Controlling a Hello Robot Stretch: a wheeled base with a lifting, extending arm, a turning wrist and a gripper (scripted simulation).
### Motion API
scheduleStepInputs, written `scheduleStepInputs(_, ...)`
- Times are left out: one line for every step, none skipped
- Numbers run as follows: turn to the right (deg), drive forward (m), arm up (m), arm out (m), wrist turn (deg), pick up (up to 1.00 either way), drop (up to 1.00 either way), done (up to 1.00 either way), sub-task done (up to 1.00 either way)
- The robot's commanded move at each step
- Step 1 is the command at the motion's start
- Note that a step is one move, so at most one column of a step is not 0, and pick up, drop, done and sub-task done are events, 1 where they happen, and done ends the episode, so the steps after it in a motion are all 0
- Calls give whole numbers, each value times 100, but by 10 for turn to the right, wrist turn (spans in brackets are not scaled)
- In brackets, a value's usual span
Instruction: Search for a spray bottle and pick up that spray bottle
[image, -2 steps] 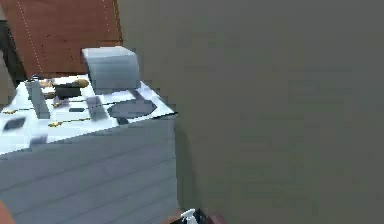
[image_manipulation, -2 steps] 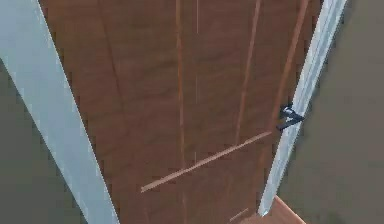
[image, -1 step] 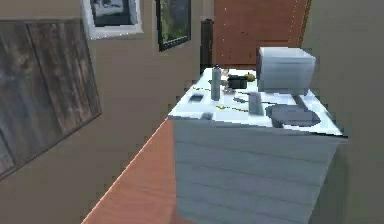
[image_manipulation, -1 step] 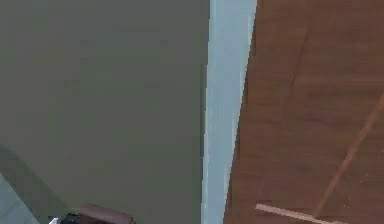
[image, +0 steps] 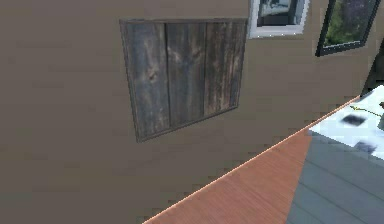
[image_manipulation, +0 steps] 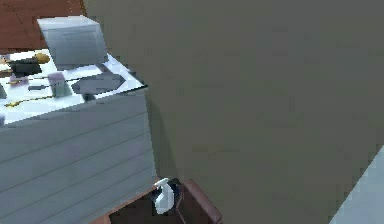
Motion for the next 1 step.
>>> scheduleStepInputs(0,0,48,0,0,0,0,0,0)
